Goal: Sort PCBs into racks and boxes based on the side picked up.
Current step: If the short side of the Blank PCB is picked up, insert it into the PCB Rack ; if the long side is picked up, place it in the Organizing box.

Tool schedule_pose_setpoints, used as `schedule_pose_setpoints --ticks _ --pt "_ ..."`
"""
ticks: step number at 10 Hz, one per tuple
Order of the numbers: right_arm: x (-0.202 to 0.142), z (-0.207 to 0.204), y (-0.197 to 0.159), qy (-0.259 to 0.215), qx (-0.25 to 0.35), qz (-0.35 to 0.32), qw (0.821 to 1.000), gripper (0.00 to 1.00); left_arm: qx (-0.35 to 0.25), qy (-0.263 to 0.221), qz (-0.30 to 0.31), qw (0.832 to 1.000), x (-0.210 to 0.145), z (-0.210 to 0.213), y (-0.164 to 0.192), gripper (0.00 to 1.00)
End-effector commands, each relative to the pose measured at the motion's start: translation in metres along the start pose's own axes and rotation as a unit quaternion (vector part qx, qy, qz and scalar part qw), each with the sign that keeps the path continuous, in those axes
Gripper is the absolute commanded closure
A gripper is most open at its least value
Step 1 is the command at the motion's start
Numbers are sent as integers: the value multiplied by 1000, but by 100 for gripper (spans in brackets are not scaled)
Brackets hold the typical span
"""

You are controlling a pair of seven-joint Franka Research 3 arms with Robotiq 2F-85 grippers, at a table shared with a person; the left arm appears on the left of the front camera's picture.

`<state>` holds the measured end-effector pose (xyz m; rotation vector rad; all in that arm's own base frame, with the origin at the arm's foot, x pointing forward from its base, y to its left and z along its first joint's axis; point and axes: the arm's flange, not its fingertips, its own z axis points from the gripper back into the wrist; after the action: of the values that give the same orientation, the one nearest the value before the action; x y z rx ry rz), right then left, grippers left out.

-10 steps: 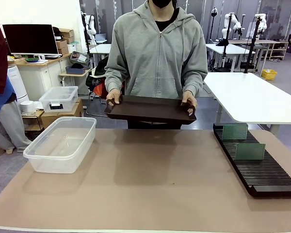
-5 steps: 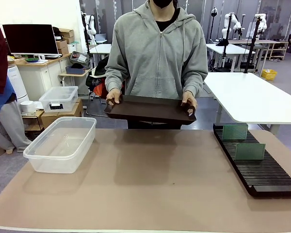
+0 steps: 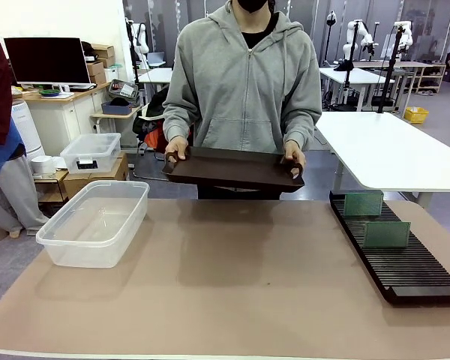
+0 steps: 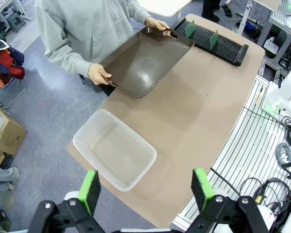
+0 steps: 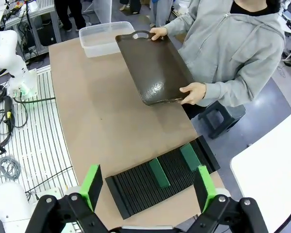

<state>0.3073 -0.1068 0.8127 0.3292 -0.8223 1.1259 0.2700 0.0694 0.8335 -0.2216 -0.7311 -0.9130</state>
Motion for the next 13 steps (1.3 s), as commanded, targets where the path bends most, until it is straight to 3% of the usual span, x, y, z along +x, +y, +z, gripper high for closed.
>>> schedule_pose_setpoints --ticks 1,8,9,13 --pt "0 0 3 0 4 3 1000 0 -1 0 3 1000 -1 -1 -1 0" --pt "0 1 1 0 -1 1 1000 0 -1 0 3 1000 -1 -1 -1 0" --pt "-3 -4 4 -6 1 -45 999 0 -1 0 3 1000 -1 -1 -1 0" --pt "-5 -1 4 1 7 -69 998 0 -1 0 3 1000 -1 -1 -1 0"
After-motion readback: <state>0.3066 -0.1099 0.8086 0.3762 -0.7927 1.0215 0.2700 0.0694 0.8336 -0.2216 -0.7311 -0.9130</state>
